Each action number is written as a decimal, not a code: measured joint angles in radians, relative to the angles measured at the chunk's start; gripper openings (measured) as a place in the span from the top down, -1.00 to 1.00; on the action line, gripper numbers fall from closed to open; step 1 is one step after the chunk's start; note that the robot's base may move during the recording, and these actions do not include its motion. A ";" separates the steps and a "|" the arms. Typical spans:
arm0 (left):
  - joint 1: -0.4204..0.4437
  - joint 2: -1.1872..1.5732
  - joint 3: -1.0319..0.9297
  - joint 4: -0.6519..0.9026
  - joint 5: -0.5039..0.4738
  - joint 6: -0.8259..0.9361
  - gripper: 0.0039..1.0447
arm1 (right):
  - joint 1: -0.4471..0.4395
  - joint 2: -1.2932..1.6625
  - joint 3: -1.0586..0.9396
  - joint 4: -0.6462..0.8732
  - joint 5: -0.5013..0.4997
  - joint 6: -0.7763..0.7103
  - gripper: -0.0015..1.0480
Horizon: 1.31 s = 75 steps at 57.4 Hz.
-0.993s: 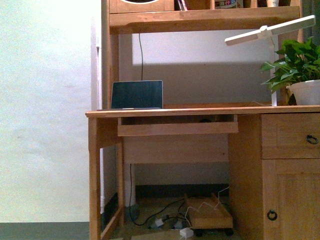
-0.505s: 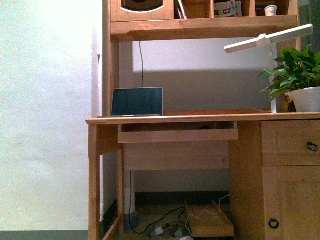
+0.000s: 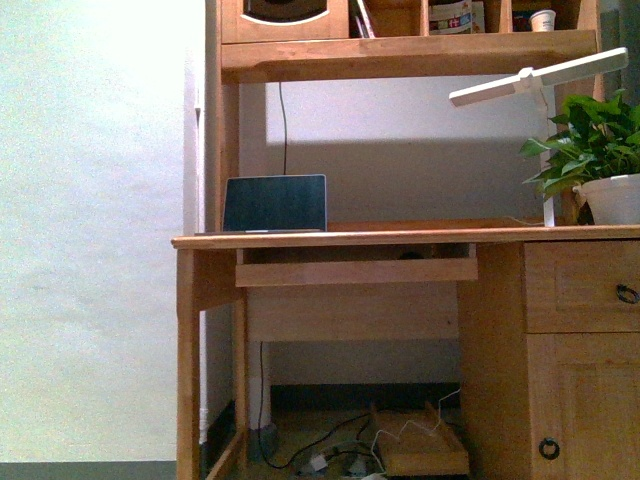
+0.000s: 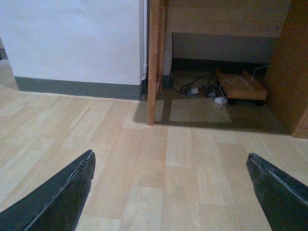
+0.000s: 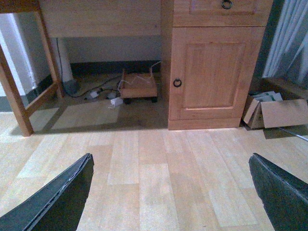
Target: Place mouse
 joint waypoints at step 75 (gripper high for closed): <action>0.000 0.000 0.000 0.000 0.000 0.000 -0.86 | 0.000 0.000 0.000 0.000 -0.001 0.000 -0.86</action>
